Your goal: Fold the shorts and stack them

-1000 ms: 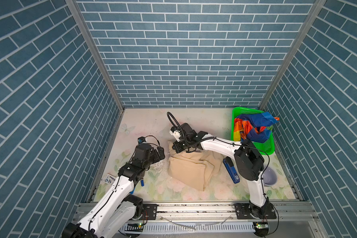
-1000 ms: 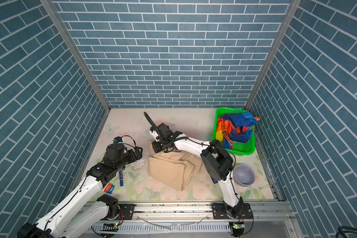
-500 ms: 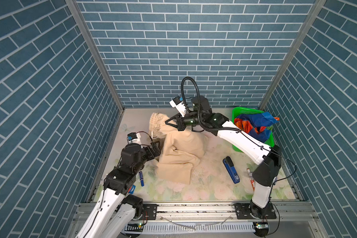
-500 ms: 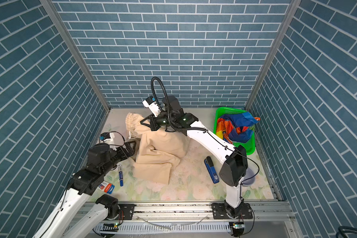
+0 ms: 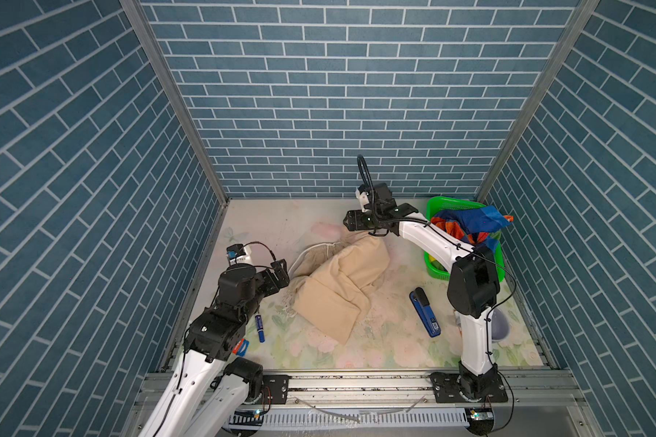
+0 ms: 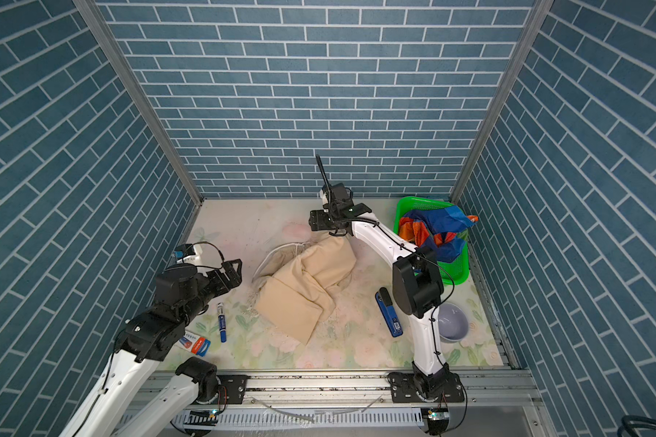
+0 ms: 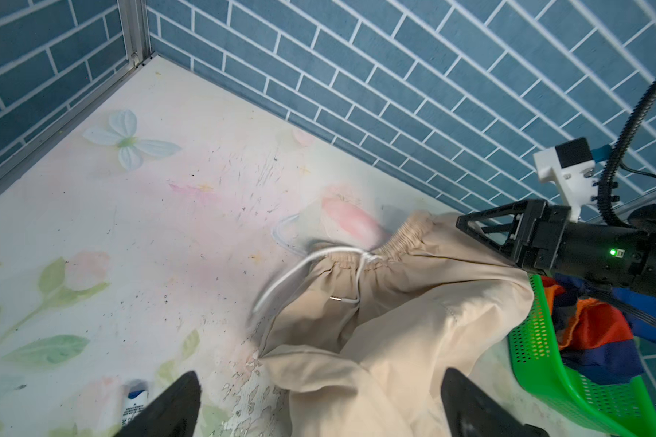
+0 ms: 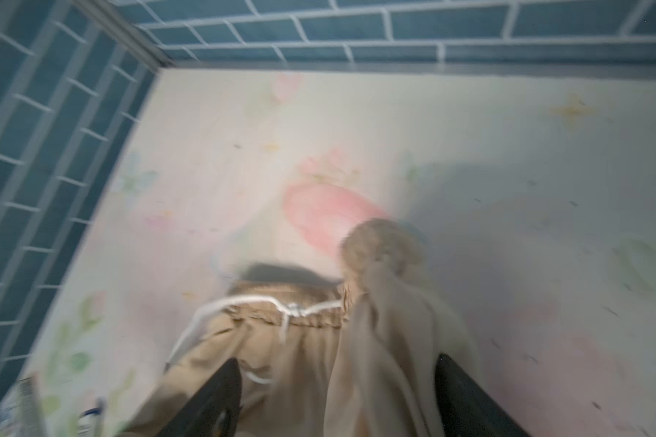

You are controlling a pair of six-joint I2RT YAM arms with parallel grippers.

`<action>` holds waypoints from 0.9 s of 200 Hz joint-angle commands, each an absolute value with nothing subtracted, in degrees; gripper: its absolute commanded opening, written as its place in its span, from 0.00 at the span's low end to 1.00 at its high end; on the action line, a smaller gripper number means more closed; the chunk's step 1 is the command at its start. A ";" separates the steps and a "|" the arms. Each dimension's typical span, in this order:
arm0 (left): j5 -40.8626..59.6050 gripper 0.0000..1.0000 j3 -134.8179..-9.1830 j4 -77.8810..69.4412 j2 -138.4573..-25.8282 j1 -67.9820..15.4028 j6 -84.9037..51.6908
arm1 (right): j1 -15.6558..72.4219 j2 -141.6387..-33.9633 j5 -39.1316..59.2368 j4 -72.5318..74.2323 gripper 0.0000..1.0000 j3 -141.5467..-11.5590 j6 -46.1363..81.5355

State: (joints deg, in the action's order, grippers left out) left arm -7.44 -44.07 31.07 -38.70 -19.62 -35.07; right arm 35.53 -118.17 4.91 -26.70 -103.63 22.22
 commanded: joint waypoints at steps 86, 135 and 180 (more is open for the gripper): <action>0.37 0.86 -47.96 7.87 -74.60 -16.54 -32.95 | 52.57 -88.43 -32.76 -26.76 0.94 -72.86 14.35; 6.85 0.84 -50.57 2.29 -84.60 -12.80 -34.89 | 58.82 -81.00 -33.42 -30.80 0.92 -69.52 10.61; 10.58 0.80 -50.67 0.08 -87.46 -12.52 -36.89 | 54.81 -74.79 -42.12 -34.00 0.99 -74.77 5.50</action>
